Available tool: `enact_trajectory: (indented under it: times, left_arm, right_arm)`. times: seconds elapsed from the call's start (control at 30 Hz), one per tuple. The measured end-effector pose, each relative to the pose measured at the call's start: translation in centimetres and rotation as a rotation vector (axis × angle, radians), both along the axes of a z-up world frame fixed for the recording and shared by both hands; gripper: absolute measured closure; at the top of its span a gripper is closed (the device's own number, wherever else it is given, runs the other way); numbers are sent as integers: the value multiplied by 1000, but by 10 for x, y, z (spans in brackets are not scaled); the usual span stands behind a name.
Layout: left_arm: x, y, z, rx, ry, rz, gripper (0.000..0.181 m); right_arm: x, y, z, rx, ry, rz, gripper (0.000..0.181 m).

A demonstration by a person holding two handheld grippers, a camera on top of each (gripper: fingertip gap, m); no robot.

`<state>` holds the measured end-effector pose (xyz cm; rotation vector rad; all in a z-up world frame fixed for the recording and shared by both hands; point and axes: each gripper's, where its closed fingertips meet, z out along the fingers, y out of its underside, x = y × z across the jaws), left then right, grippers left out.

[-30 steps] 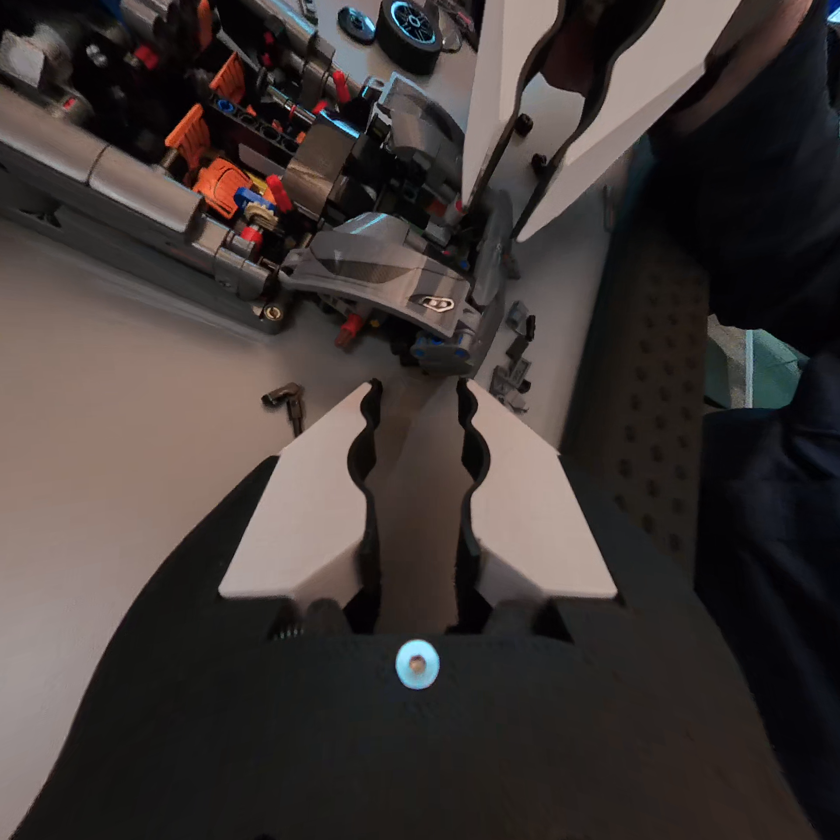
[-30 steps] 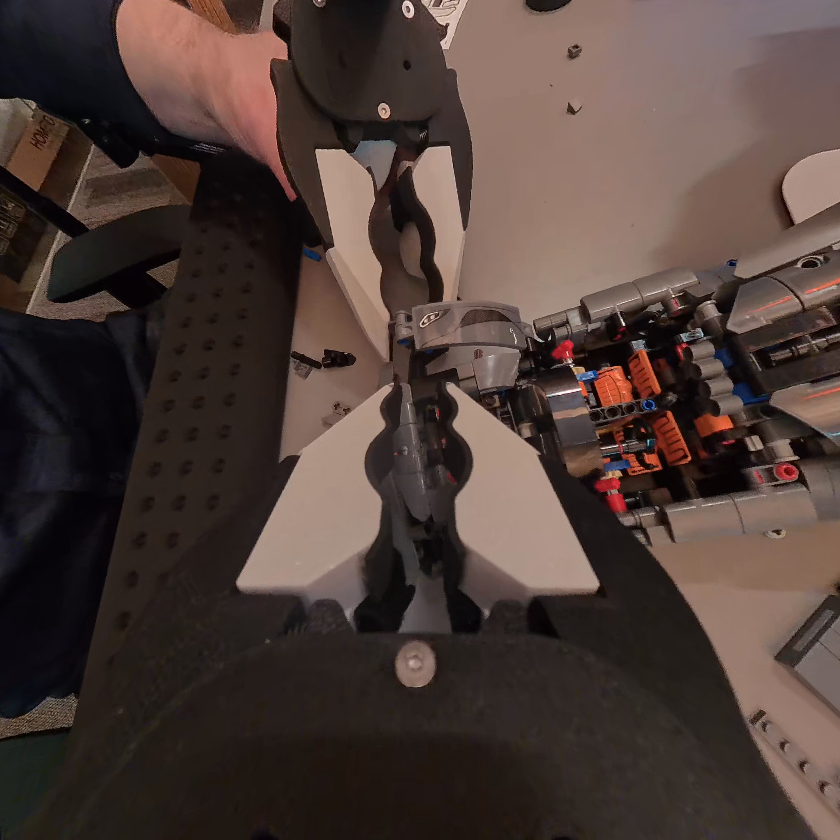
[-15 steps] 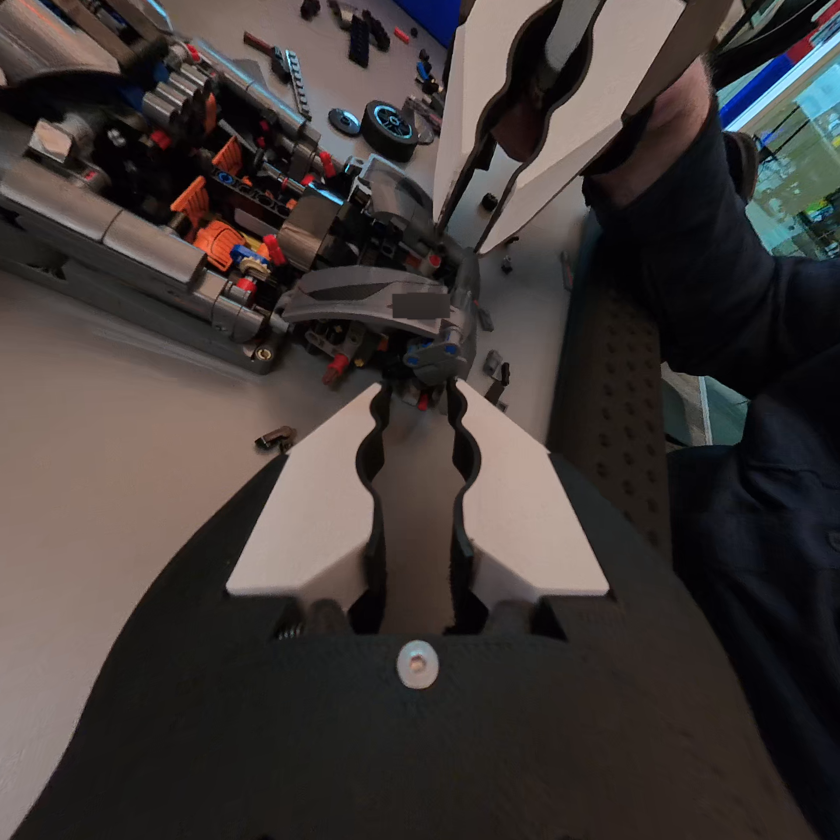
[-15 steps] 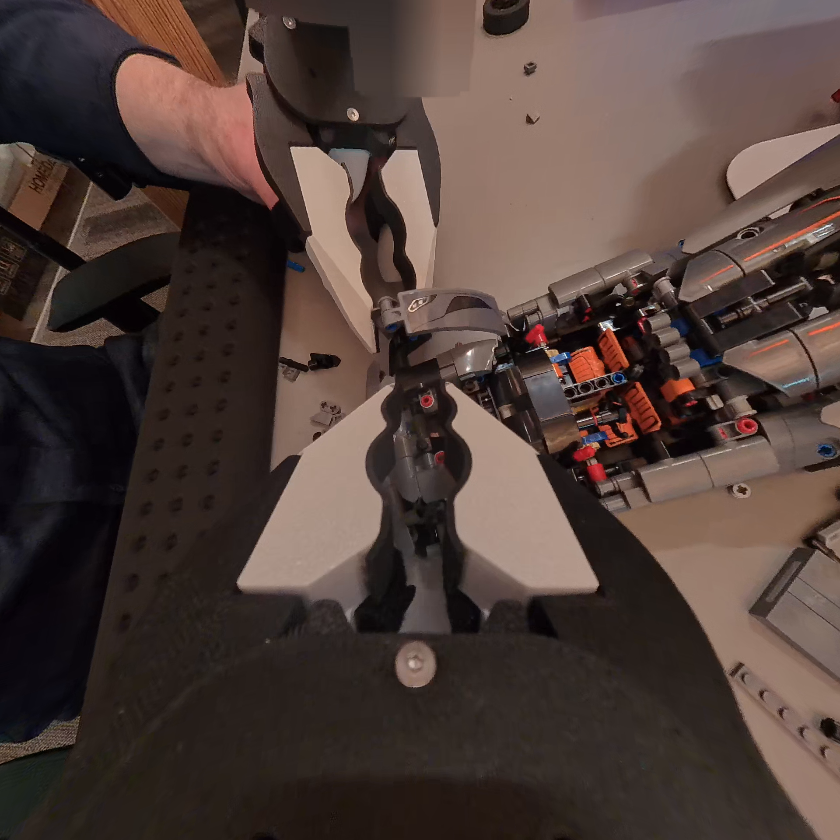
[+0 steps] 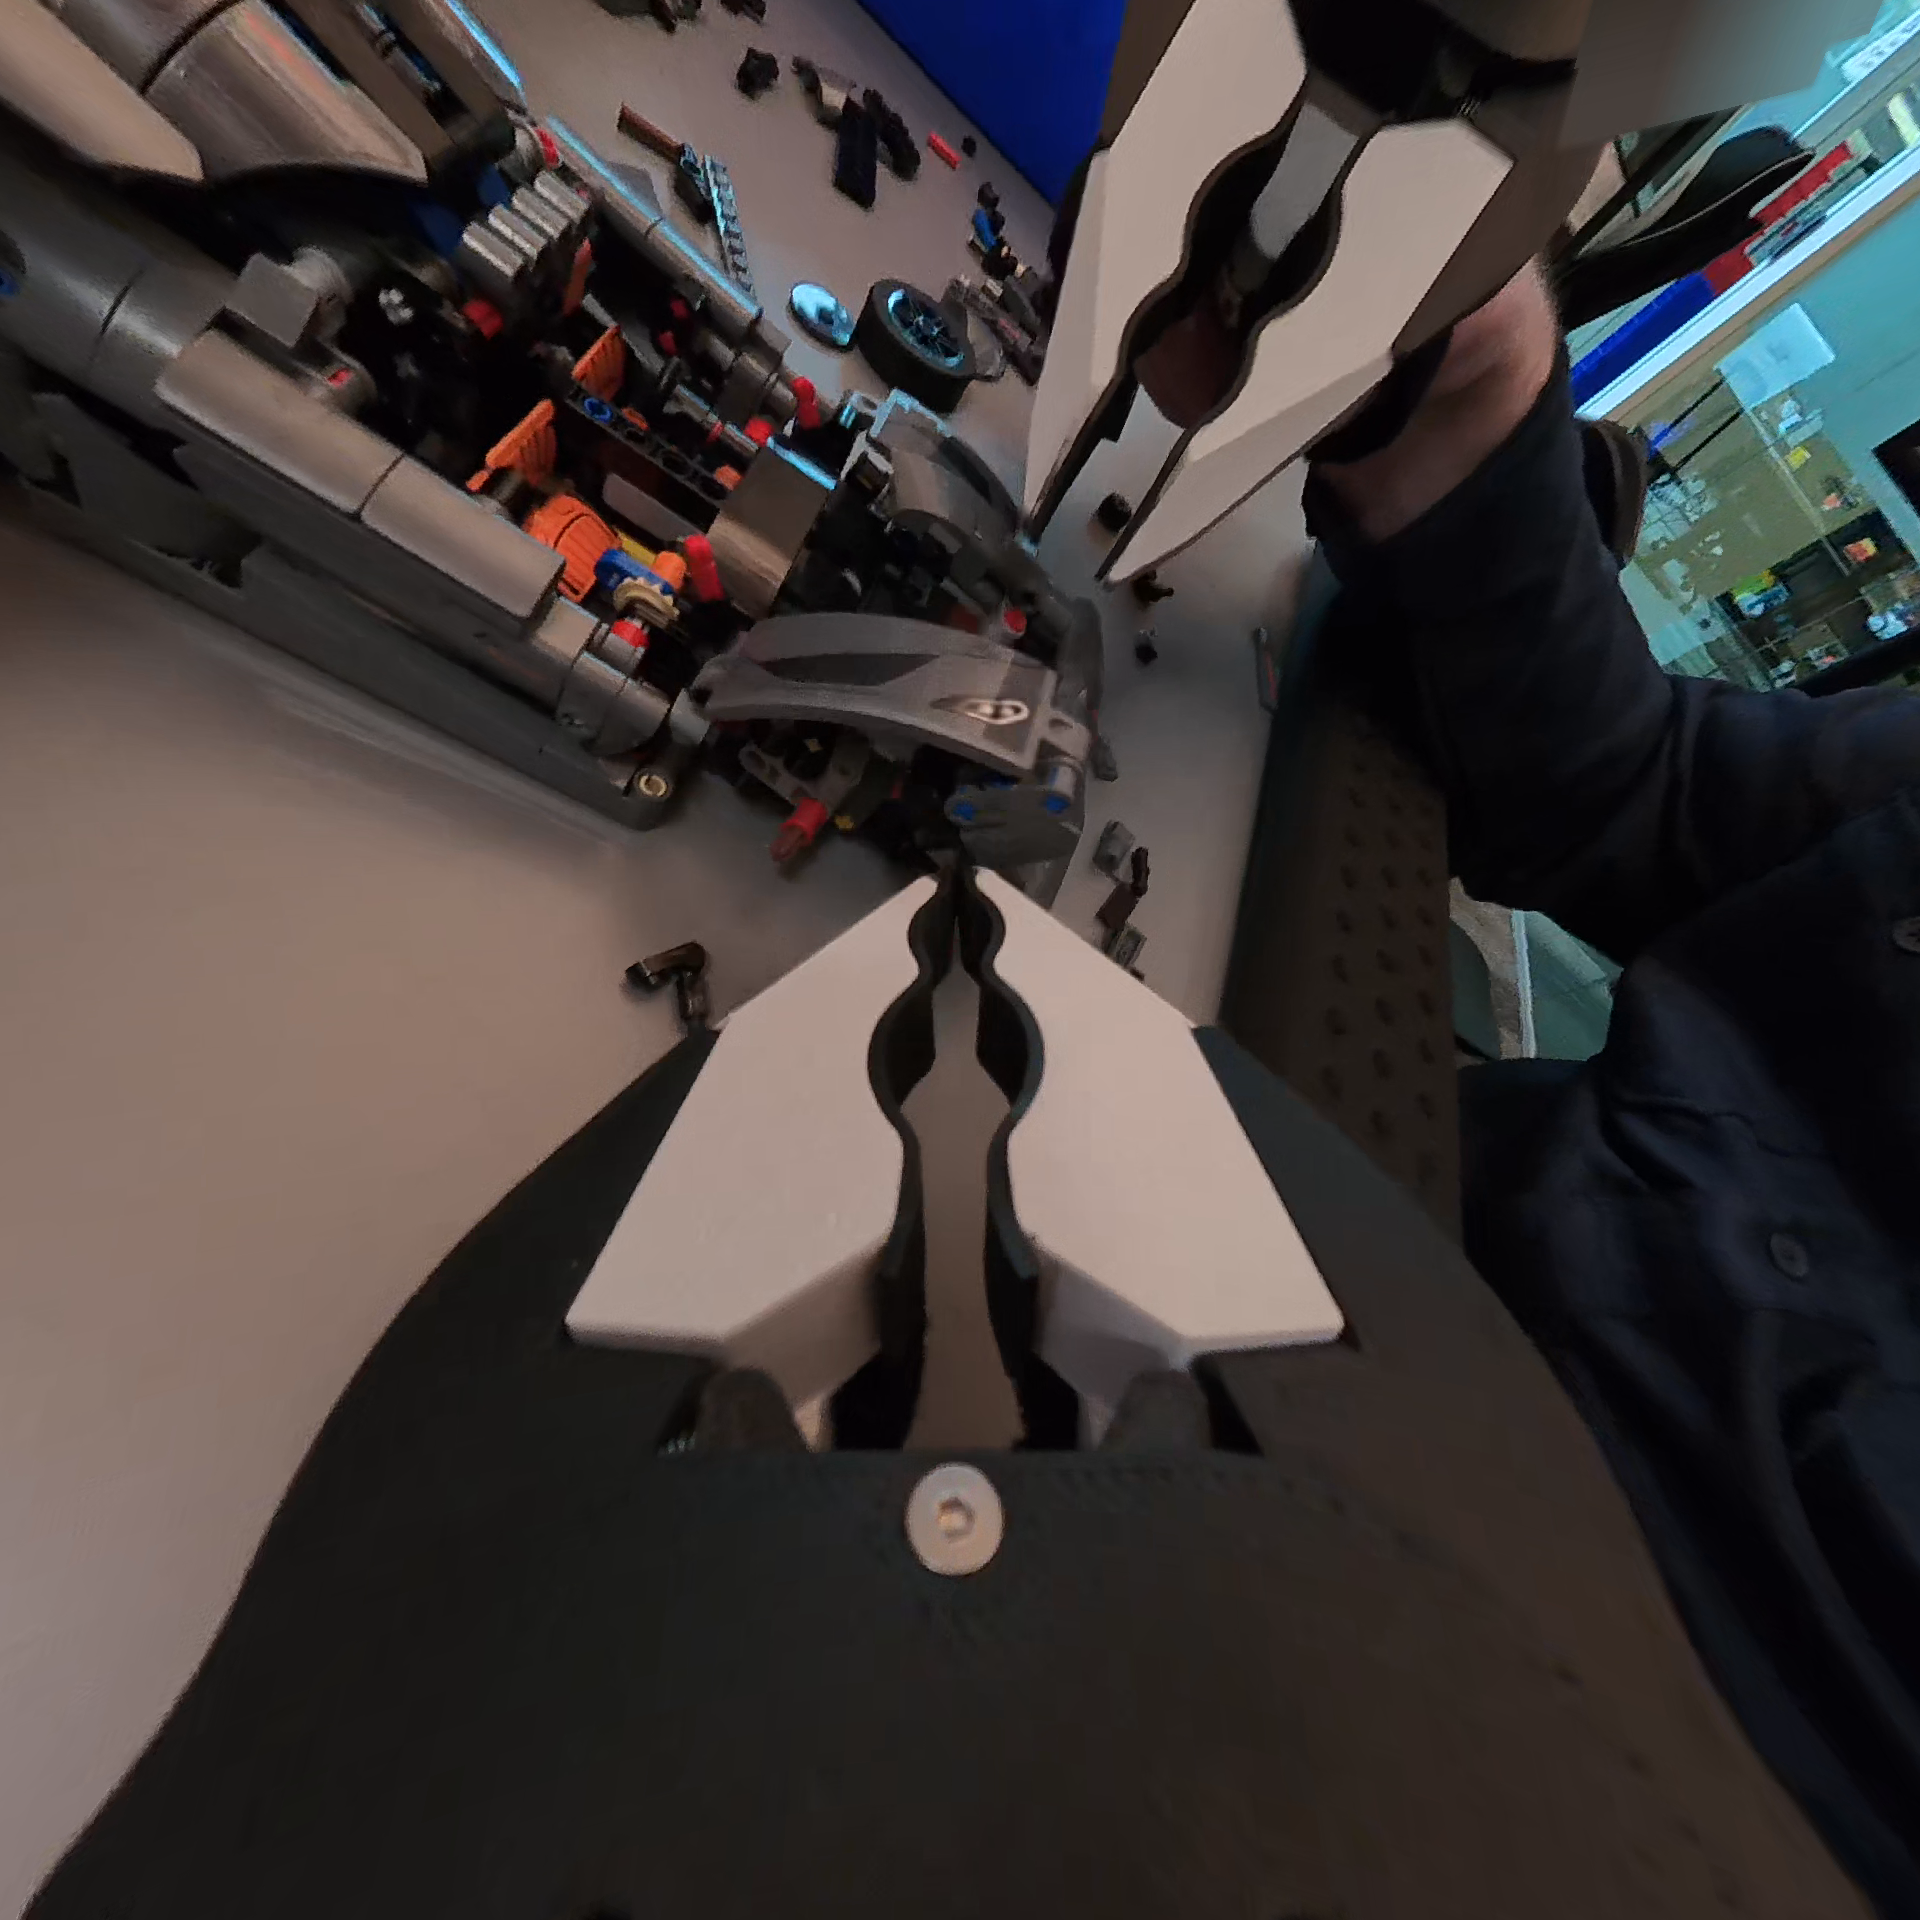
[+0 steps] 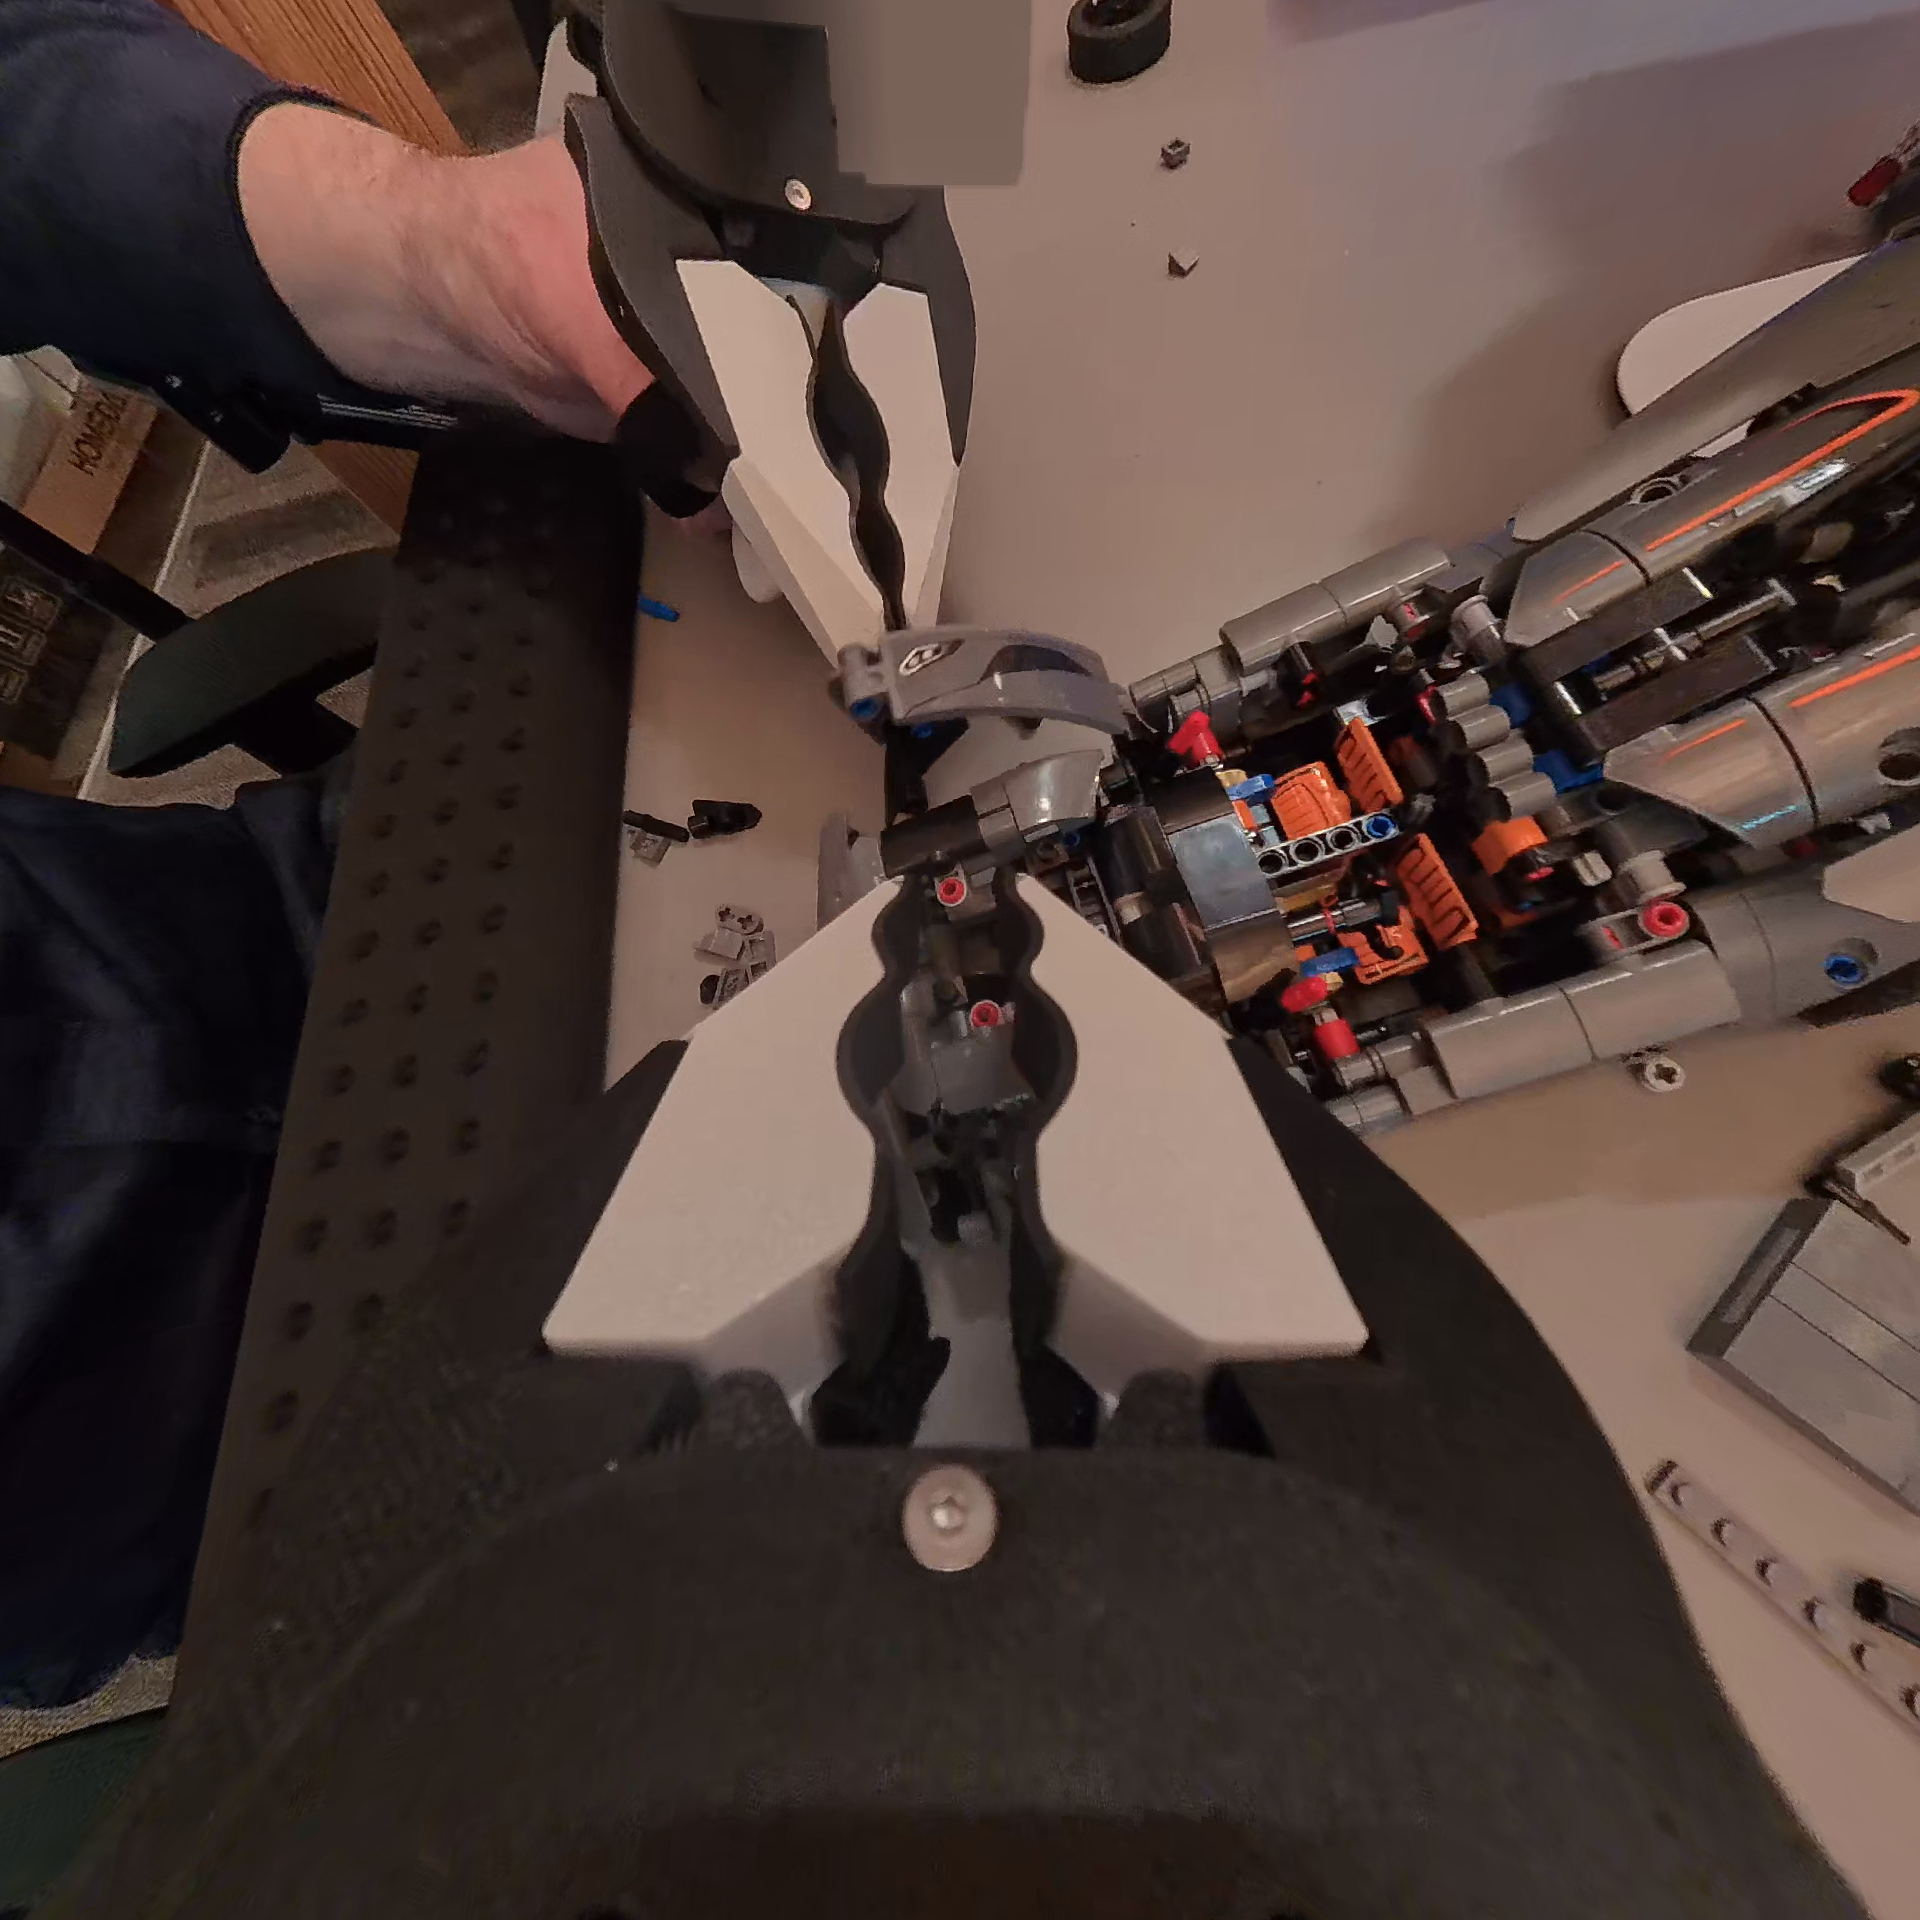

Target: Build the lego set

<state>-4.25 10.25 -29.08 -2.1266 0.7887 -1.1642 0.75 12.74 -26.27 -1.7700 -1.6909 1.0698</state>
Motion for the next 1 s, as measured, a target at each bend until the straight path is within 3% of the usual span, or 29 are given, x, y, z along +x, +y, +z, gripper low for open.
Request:
enact_trajectory:
  times: [0.1,0.27,0.4,0.77,1.0]
  left_arm:
    - [3,-4,-2,2,15,-29,180]
    - [9,-12,-17,59,143,-76,152]
    - [3,-10,-32,79,249,-80,146]
    - [13,-4,-34,184,300,-76,151]
    - [17,-3,-30,178,272,-72,150]
  right_arm:
    - [2,2,1,-3,3,-7,169]
    - [2,1,-1,-4,-4,-4,169]
    - [2,1,-2,-1,-9,-1,169]
    - [4,2,-1,-3,-6,-7,168]
    - [16,-3,1,79,-24,37,149]
